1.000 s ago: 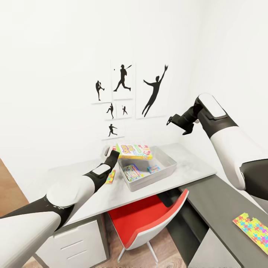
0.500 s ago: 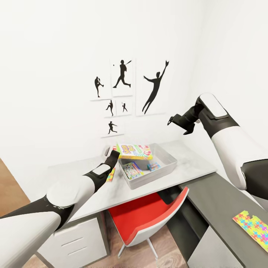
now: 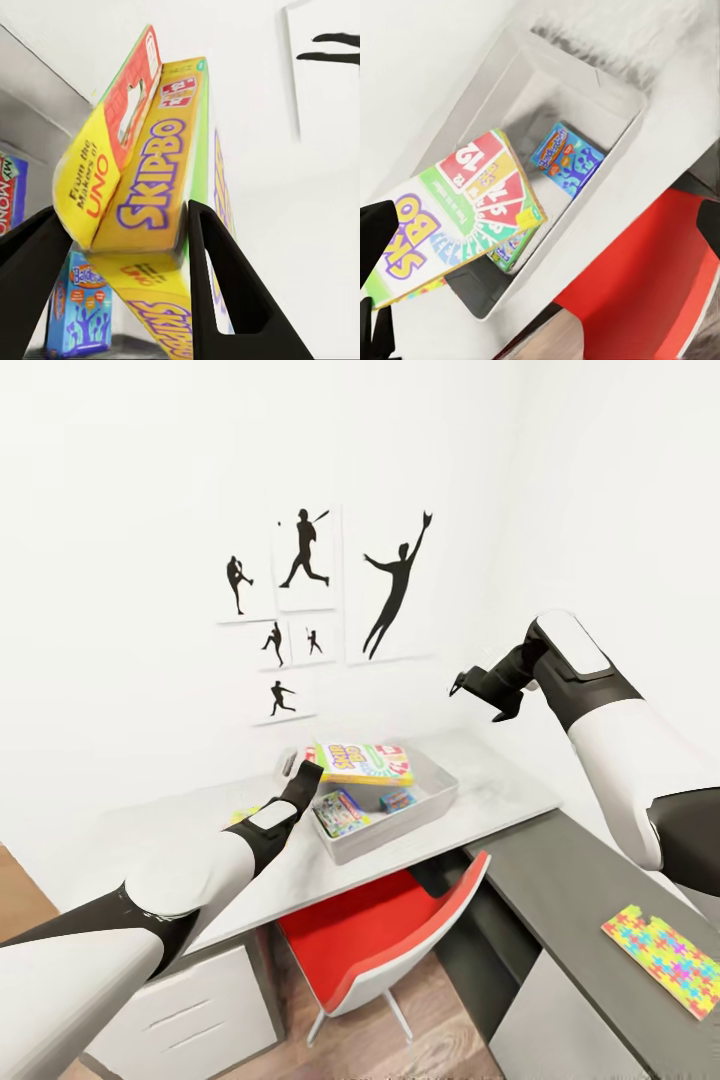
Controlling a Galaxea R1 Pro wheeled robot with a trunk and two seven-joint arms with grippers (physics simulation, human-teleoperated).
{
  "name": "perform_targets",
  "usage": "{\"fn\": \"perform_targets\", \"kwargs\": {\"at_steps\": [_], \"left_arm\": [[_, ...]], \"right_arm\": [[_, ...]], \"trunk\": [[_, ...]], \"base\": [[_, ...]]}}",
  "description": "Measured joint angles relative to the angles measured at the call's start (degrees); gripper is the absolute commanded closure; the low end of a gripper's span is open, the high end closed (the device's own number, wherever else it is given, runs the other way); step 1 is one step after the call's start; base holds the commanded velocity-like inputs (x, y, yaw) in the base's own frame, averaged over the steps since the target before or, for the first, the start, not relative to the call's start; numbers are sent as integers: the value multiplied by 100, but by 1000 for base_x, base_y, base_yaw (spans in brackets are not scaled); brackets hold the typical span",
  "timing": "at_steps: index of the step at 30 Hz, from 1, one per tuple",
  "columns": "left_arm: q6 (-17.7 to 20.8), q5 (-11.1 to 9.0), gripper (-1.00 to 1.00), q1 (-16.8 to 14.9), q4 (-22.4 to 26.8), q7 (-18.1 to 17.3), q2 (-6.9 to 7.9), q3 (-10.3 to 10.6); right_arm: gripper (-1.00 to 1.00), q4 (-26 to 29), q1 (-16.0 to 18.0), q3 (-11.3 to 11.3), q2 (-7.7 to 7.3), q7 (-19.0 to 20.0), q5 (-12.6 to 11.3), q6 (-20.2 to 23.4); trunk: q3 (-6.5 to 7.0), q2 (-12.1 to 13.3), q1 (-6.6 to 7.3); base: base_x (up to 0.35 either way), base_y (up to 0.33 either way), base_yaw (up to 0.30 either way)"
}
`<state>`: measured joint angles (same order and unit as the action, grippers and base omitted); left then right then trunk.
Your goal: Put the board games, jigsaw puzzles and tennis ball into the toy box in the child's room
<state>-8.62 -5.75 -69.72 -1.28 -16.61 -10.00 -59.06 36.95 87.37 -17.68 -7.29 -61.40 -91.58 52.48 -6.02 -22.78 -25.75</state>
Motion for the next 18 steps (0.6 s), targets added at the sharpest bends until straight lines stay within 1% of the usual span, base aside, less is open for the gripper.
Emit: {"fn": "perform_targets", "kwargs": {"at_steps": [12,18], "left_arm": [[-4,6,100,1,0,-5,0,13],[-22,18,100,1,0,-16,0,4]], "right_arm": [[-100,-1,-1,4,49,-8,-21,13],[-100,1,-2,-22,60,-5,-22,61]], "trunk": [[-70,0,0],[-113,0,0]], "base": [[0,0,-215],[0,0,-52]]}}
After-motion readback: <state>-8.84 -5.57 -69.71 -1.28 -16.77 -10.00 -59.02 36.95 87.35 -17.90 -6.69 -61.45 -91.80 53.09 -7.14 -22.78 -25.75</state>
